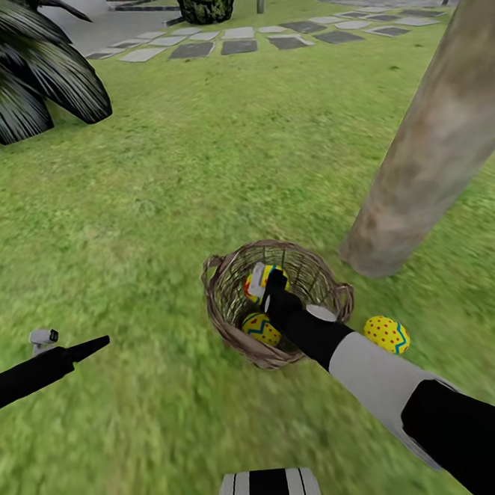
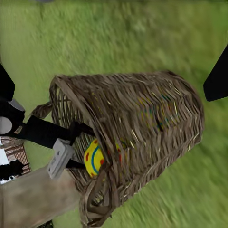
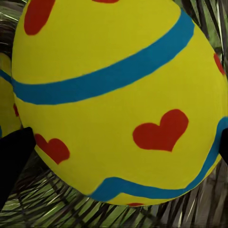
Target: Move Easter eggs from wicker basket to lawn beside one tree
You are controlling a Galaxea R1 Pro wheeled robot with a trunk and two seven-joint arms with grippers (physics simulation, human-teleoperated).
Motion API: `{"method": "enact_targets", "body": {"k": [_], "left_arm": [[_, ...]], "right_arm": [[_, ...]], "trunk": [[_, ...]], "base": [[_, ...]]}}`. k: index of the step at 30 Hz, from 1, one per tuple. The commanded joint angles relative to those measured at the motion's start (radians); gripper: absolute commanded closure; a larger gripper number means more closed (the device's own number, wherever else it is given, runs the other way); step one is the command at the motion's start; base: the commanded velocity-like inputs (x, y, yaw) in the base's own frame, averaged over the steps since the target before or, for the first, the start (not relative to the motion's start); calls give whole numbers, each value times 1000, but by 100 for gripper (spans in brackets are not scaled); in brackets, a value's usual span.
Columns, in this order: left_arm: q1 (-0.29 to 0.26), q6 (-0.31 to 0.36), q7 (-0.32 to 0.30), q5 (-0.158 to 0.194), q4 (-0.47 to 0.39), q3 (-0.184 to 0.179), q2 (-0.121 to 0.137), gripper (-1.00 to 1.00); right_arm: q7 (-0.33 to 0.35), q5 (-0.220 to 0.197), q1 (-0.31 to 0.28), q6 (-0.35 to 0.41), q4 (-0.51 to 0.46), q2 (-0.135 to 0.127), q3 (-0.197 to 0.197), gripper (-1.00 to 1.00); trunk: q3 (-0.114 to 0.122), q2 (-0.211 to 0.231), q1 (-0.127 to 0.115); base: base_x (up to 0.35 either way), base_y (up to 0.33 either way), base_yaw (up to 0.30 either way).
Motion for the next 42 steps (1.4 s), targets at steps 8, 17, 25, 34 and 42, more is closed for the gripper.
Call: {"method": "enact_targets", "body": {"k": [8,17,25,34,42], "left_arm": [[0,11,-8,-6,-4,-1,1,-100],[0,12,1,-7,-4,-1,0,-100],[4,11,-10,1,-3,0,-2,-100],[6,11,2,-2,-1,-3,-4,-100],[6,11,4,-3,3,-4,-5,-100]], "right_arm": [[7,11,0,5,18,-2,20,100],[6,8,0,9,-190,-15,-49,100],[81,2,93,114,-598,-96,-148,100],[58,-17,107,165,-592,-81,-131,100],[444,-224,109,300,-775,-88,-590,100]], "trunk": [[30,2,-4],[65,4,-8],[88,5,-10],[88,5,-10],[88,5,-10]], "base": [[-320,0,0],[-70,0,0],[-34,0,0],[-251,0,0],[-342,0,0]]}}
